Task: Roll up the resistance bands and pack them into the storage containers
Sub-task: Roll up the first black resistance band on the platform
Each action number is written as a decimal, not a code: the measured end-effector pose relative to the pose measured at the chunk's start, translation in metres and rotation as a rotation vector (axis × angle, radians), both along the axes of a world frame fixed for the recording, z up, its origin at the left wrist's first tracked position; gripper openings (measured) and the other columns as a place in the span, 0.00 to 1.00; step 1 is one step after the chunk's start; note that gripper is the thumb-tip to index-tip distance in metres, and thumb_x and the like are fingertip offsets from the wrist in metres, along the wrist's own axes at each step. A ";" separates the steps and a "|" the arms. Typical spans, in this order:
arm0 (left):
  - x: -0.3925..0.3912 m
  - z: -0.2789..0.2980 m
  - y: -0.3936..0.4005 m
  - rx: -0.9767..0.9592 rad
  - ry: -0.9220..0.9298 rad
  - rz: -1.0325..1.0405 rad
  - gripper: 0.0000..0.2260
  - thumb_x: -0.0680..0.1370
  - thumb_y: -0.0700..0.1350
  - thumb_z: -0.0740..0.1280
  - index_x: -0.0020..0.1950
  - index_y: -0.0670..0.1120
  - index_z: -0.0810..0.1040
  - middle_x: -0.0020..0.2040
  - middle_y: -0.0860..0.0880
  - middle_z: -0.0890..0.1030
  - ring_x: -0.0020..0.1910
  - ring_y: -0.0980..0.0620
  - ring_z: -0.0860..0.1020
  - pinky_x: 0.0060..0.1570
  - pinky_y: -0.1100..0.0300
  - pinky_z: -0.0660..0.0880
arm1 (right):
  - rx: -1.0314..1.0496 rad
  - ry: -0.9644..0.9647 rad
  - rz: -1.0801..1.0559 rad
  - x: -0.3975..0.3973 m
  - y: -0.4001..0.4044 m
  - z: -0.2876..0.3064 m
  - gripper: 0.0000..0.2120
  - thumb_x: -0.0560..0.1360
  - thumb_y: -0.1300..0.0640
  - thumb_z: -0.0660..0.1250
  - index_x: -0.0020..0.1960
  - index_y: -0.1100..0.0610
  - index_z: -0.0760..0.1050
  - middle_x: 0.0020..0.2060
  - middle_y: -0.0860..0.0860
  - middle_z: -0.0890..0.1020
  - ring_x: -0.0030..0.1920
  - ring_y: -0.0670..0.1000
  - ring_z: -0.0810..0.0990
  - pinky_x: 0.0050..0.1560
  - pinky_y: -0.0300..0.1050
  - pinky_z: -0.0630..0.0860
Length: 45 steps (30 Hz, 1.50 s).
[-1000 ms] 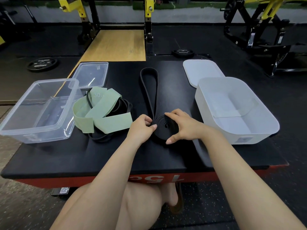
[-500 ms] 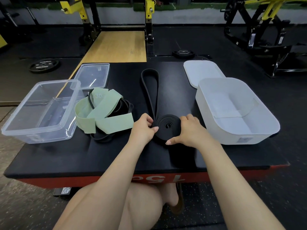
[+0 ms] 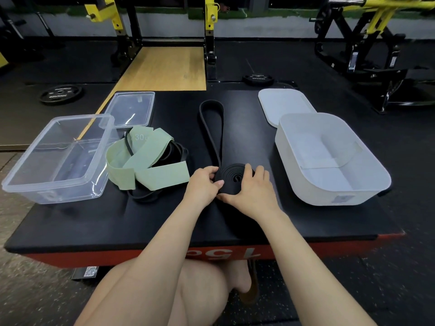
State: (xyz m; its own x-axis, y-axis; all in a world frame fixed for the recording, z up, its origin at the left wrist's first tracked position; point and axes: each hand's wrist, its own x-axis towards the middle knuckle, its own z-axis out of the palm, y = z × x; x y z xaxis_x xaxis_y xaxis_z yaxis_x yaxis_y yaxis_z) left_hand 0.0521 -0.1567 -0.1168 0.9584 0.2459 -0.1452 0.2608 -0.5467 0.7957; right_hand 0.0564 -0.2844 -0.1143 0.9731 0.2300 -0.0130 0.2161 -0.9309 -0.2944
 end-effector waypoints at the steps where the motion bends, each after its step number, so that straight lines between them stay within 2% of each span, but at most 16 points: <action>1: 0.000 0.000 0.000 0.015 -0.017 -0.005 0.21 0.77 0.40 0.67 0.69 0.44 0.70 0.62 0.46 0.75 0.60 0.51 0.74 0.56 0.65 0.68 | 0.006 0.017 0.015 0.001 -0.001 0.001 0.51 0.68 0.31 0.65 0.76 0.62 0.48 0.68 0.59 0.60 0.68 0.58 0.60 0.67 0.49 0.63; 7: 0.000 0.002 0.002 -0.052 0.006 0.010 0.23 0.74 0.40 0.70 0.67 0.43 0.70 0.63 0.47 0.75 0.61 0.51 0.74 0.60 0.62 0.69 | -0.009 0.095 0.132 0.010 -0.010 0.008 0.51 0.69 0.33 0.66 0.77 0.59 0.46 0.69 0.58 0.59 0.69 0.57 0.57 0.68 0.49 0.61; 10: -0.001 0.004 0.004 -0.115 0.034 -0.005 0.29 0.73 0.40 0.72 0.71 0.43 0.65 0.66 0.46 0.73 0.62 0.50 0.73 0.61 0.59 0.69 | -0.005 0.145 0.187 0.015 -0.015 0.011 0.52 0.68 0.34 0.68 0.77 0.57 0.44 0.70 0.57 0.57 0.70 0.57 0.56 0.69 0.49 0.60; 13: -0.002 0.006 0.006 -0.087 0.058 -0.049 0.30 0.73 0.42 0.72 0.73 0.45 0.64 0.66 0.47 0.73 0.61 0.51 0.73 0.60 0.59 0.69 | 0.005 0.206 0.226 0.020 -0.017 0.013 0.53 0.67 0.36 0.70 0.78 0.55 0.42 0.71 0.56 0.55 0.72 0.56 0.53 0.70 0.50 0.59; 17: -0.001 0.007 0.008 -0.092 0.032 -0.026 0.24 0.75 0.43 0.70 0.69 0.44 0.70 0.62 0.46 0.76 0.56 0.53 0.75 0.60 0.60 0.70 | 0.001 0.259 0.276 0.027 -0.021 0.016 0.53 0.68 0.38 0.72 0.78 0.53 0.41 0.72 0.54 0.54 0.73 0.55 0.51 0.71 0.50 0.58; 19: 0.000 0.006 0.010 -0.101 0.003 0.008 0.17 0.76 0.42 0.68 0.65 0.42 0.74 0.58 0.46 0.78 0.51 0.55 0.75 0.58 0.62 0.71 | -0.025 0.272 0.303 0.031 -0.022 0.017 0.53 0.67 0.39 0.72 0.78 0.52 0.41 0.72 0.53 0.55 0.73 0.55 0.52 0.72 0.51 0.59; 22: 0.002 0.003 0.010 -0.102 -0.014 0.043 0.13 0.75 0.41 0.69 0.58 0.40 0.77 0.53 0.45 0.80 0.48 0.53 0.76 0.56 0.60 0.73 | -0.044 0.306 0.341 0.039 -0.024 0.018 0.54 0.66 0.40 0.74 0.78 0.51 0.42 0.72 0.52 0.55 0.73 0.54 0.52 0.72 0.54 0.59; 27: 0.003 -0.001 0.013 -0.095 0.035 0.065 0.11 0.72 0.42 0.72 0.53 0.43 0.76 0.47 0.47 0.77 0.52 0.47 0.78 0.58 0.51 0.75 | -0.068 0.350 0.403 0.049 -0.025 0.022 0.54 0.66 0.43 0.76 0.78 0.49 0.42 0.72 0.50 0.55 0.72 0.54 0.52 0.72 0.54 0.59; 30: 0.005 -0.002 0.014 -0.074 0.043 0.061 0.11 0.72 0.43 0.72 0.51 0.44 0.75 0.48 0.47 0.77 0.53 0.47 0.78 0.57 0.53 0.75 | -0.066 0.361 0.402 0.051 -0.024 0.023 0.55 0.65 0.42 0.76 0.78 0.49 0.42 0.73 0.50 0.55 0.73 0.53 0.52 0.73 0.53 0.59; 35: 0.005 -0.003 0.014 -0.061 0.049 0.061 0.13 0.73 0.43 0.72 0.55 0.42 0.75 0.50 0.47 0.77 0.54 0.48 0.77 0.56 0.58 0.72 | -0.049 0.287 0.301 0.038 -0.024 0.023 0.58 0.62 0.40 0.77 0.78 0.56 0.44 0.75 0.51 0.54 0.75 0.54 0.50 0.73 0.51 0.58; 38: 0.005 -0.003 0.013 -0.057 0.060 0.072 0.15 0.74 0.44 0.71 0.57 0.42 0.74 0.53 0.46 0.78 0.54 0.49 0.76 0.55 0.60 0.71 | -0.092 0.174 0.198 0.025 -0.021 0.024 0.52 0.62 0.38 0.76 0.74 0.59 0.54 0.70 0.53 0.61 0.71 0.54 0.57 0.67 0.50 0.65; 42: 0.006 -0.004 0.012 -0.073 0.048 0.078 0.17 0.74 0.43 0.71 0.60 0.42 0.73 0.56 0.46 0.78 0.55 0.48 0.77 0.54 0.59 0.72 | -0.069 0.099 0.134 0.012 -0.008 0.016 0.49 0.64 0.30 0.68 0.70 0.61 0.58 0.65 0.55 0.63 0.67 0.55 0.61 0.63 0.49 0.67; 45: 0.006 -0.003 0.011 -0.096 0.027 0.045 0.23 0.74 0.42 0.70 0.68 0.43 0.69 0.61 0.45 0.75 0.55 0.47 0.77 0.56 0.57 0.73 | -0.052 0.008 0.090 0.011 0.000 0.009 0.46 0.66 0.28 0.63 0.69 0.62 0.60 0.63 0.55 0.65 0.65 0.56 0.63 0.61 0.49 0.68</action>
